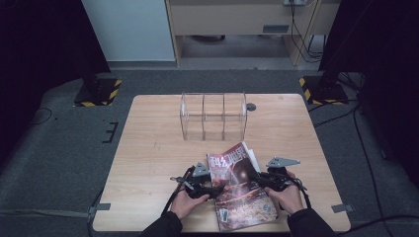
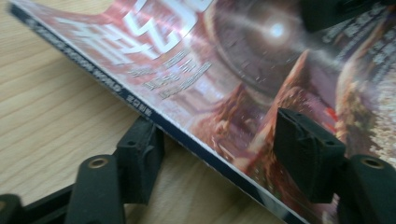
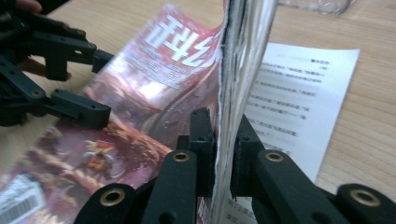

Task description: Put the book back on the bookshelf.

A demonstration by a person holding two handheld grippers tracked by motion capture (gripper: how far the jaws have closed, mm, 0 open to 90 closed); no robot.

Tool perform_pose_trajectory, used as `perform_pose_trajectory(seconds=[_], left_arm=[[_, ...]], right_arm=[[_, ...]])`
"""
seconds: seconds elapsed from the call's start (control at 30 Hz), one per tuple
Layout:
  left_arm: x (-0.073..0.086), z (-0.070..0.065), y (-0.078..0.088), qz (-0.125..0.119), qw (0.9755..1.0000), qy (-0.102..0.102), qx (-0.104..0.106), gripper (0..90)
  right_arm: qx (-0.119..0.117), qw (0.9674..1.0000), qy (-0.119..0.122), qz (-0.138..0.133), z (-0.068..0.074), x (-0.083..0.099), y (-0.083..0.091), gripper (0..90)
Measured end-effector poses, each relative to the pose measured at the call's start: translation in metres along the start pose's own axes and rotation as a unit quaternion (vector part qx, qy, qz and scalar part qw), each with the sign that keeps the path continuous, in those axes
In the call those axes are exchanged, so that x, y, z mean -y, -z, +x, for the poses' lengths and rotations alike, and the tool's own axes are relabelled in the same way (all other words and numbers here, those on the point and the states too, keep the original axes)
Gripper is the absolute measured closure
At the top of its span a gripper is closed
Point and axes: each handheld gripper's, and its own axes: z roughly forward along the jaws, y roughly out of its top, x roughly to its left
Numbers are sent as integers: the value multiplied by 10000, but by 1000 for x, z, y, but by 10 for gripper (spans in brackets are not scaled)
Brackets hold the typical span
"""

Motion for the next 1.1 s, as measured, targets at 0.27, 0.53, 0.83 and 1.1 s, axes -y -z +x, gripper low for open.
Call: perform_pose_trajectory(seconds=[0.27,0.53,0.83,1.1], left_arm=[[0,-3,-1,0,9999,-51,103,396],[1,-4,-1,1,9999,-16,118,418],[-1,-1,-2,9,9998,80,187,413],[-7,6,-4,67,9998,145,105,404]], right_arm=[[162,9995,193,212,0,3,-5,641],[1010,9939,261,361,-11,6,1,431],[810,9953,307,437,-8,8,-6,454],[511,9967,503,388,-2,8,-11,488]])
